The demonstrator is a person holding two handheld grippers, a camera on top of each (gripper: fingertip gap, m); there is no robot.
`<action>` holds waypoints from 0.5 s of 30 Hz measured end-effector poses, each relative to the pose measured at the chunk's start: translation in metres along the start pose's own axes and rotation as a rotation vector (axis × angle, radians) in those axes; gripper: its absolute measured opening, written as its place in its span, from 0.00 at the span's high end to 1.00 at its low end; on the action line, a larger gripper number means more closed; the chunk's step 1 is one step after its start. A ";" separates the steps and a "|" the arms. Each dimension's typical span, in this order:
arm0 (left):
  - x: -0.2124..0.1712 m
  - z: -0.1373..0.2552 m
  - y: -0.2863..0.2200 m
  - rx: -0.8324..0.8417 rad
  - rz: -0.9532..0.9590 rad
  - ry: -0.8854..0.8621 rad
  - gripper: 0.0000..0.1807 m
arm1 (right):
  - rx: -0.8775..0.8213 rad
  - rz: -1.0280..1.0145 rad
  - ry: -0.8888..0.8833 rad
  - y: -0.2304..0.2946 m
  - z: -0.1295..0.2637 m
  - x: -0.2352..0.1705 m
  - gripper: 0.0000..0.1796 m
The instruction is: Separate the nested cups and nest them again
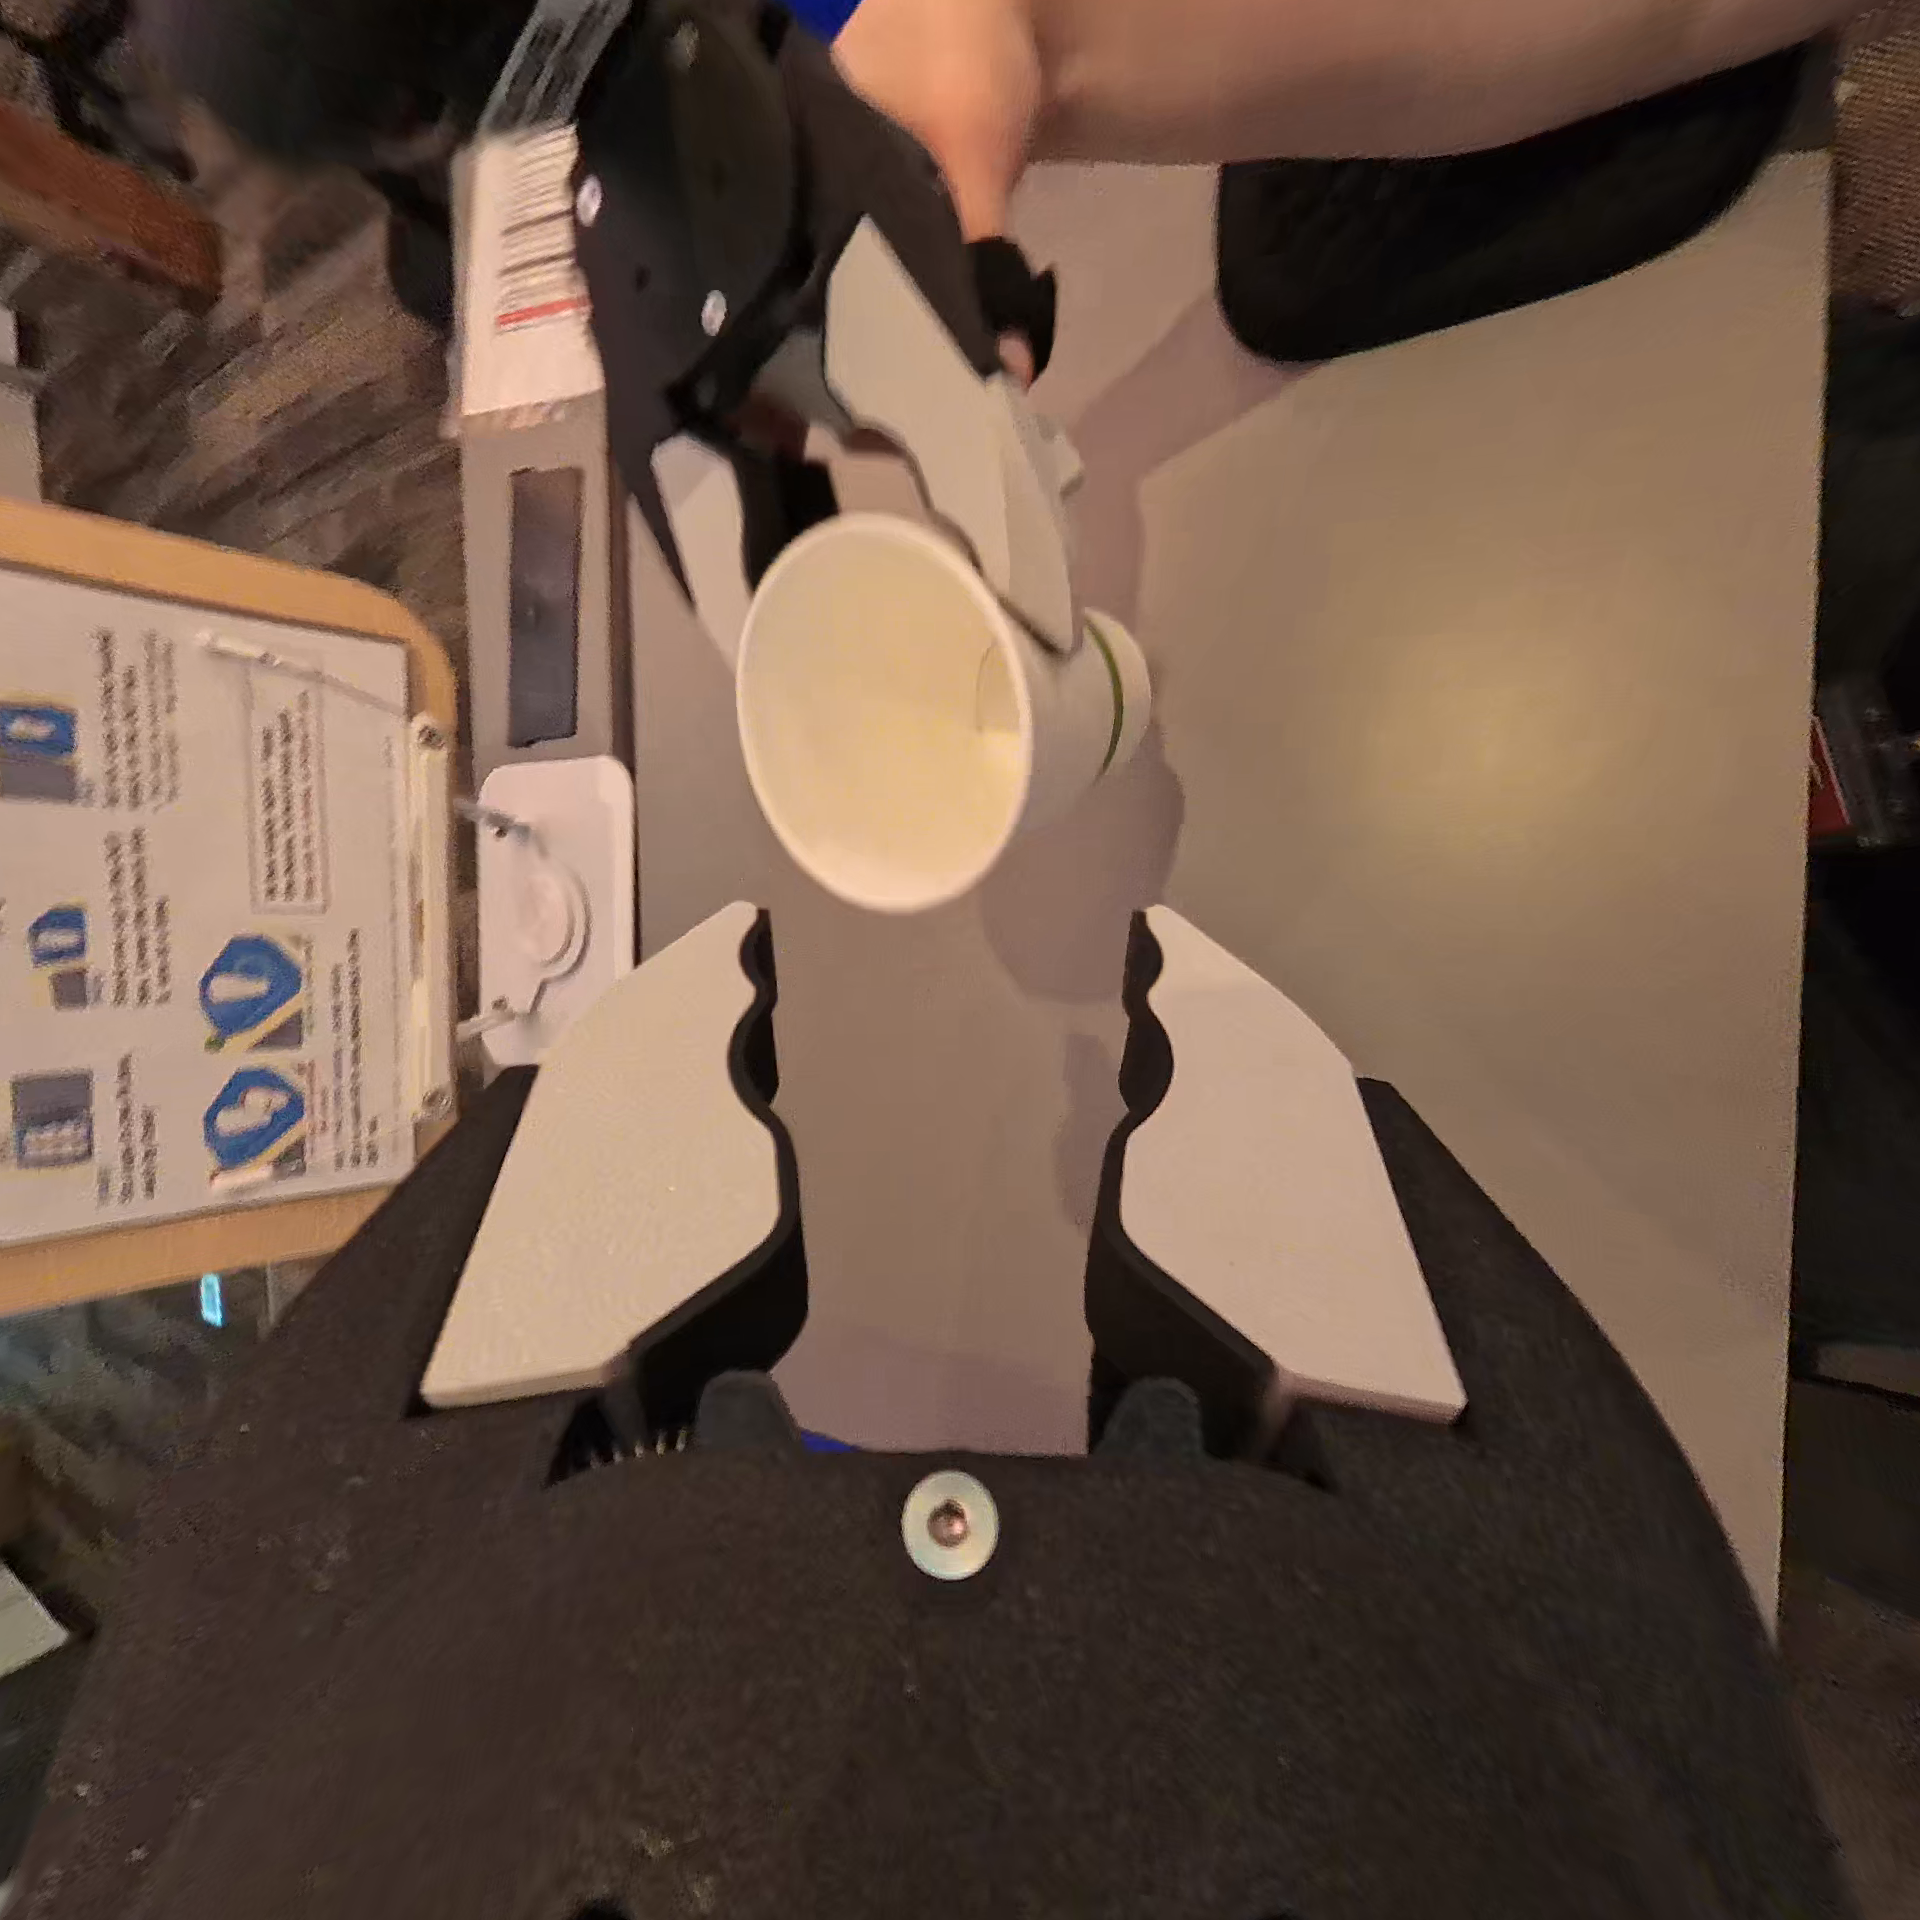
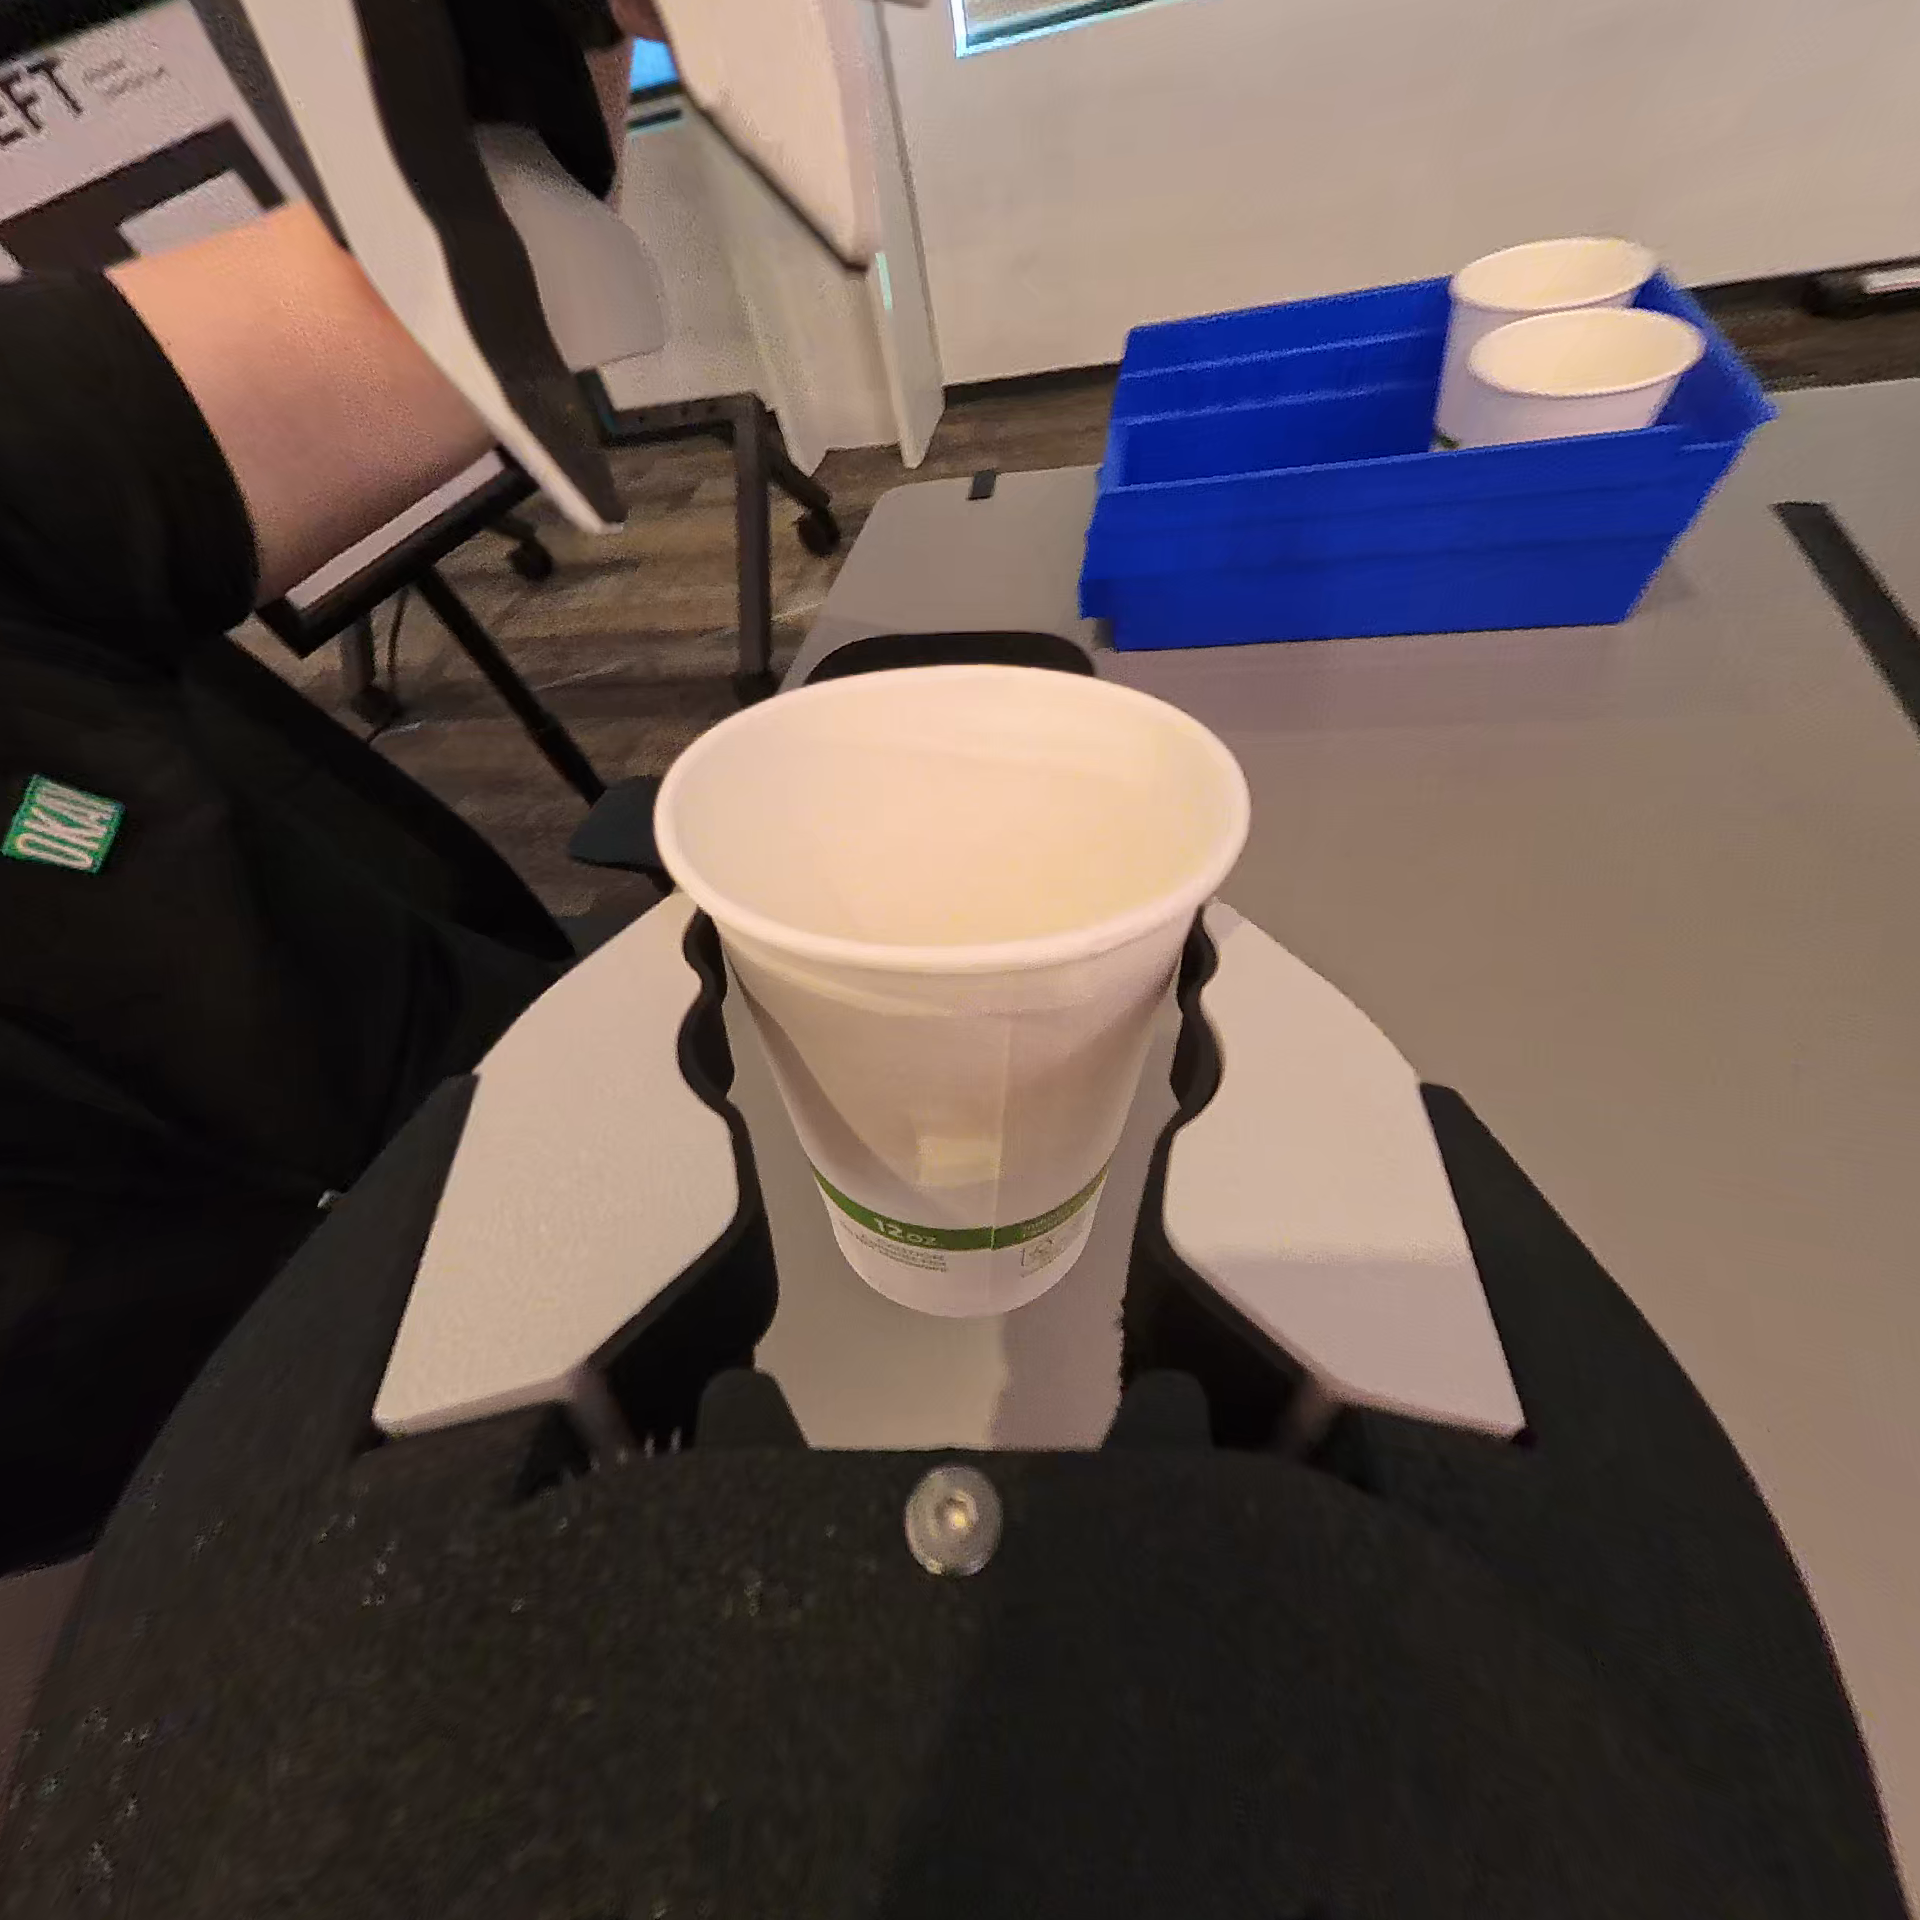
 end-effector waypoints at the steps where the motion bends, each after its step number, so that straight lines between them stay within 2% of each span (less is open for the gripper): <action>1: -0.005 0.005 0.004 0.020 0.022 -0.002 0.64 | -0.023 -0.004 -0.017 -0.003 0.009 0.002 0.54; 4: -0.022 0.017 0.013 0.065 0.076 0.003 0.65 | -0.134 0.014 -0.067 -0.006 0.045 0.009 0.54; 7: -0.043 0.022 0.012 0.076 0.113 0.044 0.65 | -0.338 0.067 -0.143 0.002 0.105 0.020 0.54; 9: -0.057 0.022 0.010 0.075 0.132 0.079 0.65 | -0.589 0.104 -0.205 0.010 0.164 0.021 0.54; 11: -0.070 0.021 0.007 0.071 0.146 0.117 0.66 | -0.914 0.102 -0.312 0.023 0.237 0.014 0.54; 13: -0.079 0.020 0.005 0.067 0.158 0.146 0.66 | -1.267 0.075 -0.407 0.040 0.309 -0.009 0.54; 15: -0.084 0.018 0.005 0.066 0.166 0.159 0.66 | -1.509 0.051 -0.462 0.055 0.362 -0.043 0.54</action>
Point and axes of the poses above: each gripper's, where its closed fingertips meet, z back along the fingers, x out of its top, y = z × x across the jaws, the point moved 5 cm from there along z, back along the fingers, and after that the axes turned 2 degrees about y, right-handed, at the moved point
